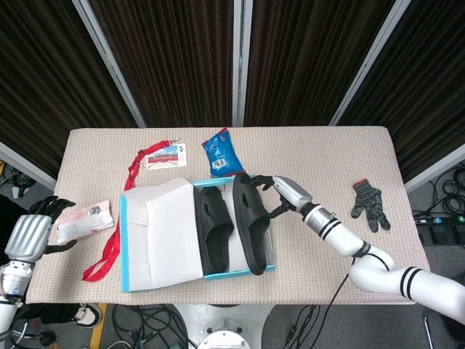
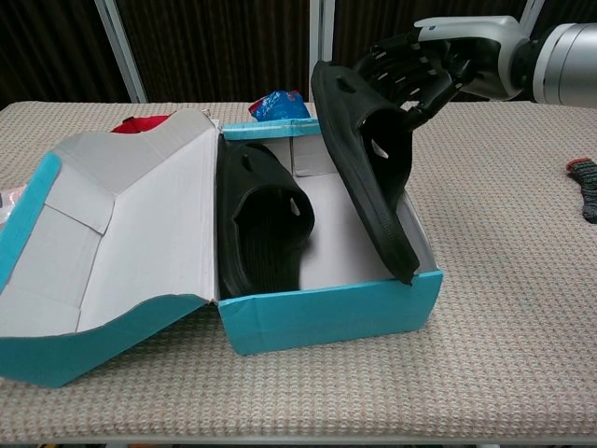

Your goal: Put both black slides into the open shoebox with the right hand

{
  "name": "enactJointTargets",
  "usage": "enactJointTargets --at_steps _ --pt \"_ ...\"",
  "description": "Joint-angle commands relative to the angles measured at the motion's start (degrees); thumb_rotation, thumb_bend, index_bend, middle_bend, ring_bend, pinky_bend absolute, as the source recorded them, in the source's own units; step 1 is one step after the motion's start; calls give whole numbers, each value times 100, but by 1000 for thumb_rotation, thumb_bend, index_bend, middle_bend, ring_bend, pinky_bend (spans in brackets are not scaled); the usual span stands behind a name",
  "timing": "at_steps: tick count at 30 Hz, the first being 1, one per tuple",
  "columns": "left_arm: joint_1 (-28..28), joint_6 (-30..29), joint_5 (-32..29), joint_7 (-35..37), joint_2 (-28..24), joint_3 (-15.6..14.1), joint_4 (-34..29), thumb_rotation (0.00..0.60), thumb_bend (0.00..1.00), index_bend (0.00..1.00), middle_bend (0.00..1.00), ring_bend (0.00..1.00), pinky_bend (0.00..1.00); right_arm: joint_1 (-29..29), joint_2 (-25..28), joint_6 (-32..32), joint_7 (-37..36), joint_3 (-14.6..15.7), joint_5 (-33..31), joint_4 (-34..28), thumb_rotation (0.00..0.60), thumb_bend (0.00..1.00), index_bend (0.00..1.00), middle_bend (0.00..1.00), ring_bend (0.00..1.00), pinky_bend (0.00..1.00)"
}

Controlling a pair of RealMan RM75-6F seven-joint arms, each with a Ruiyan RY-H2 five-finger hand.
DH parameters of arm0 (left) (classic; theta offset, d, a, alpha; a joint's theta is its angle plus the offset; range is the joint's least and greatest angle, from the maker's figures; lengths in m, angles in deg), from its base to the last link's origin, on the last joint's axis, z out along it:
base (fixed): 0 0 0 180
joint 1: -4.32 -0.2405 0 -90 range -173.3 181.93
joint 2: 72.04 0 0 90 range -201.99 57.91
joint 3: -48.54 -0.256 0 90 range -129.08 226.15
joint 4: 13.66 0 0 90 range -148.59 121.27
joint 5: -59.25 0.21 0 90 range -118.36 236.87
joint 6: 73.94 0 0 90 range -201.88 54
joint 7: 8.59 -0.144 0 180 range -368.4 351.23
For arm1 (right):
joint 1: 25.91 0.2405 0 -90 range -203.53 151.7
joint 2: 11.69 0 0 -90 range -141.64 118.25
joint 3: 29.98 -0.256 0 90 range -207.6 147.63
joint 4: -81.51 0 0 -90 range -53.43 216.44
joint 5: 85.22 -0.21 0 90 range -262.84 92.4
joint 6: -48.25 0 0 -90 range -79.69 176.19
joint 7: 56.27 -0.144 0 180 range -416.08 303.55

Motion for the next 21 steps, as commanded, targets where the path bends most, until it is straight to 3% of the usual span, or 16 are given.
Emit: enactJointTargets --at_steps 1,21 --pt "-10 -7 -1 18 7 -4 20 600 117 239 229 123 190 66 -104 33 44 45 29 79 600 153 487 445 225 297" --pt "-59 -40 15 158 50 -31 167 600 117 239 229 124 189 334 -603 -140 440 183 -308 719 600 154 487 445 225 297"
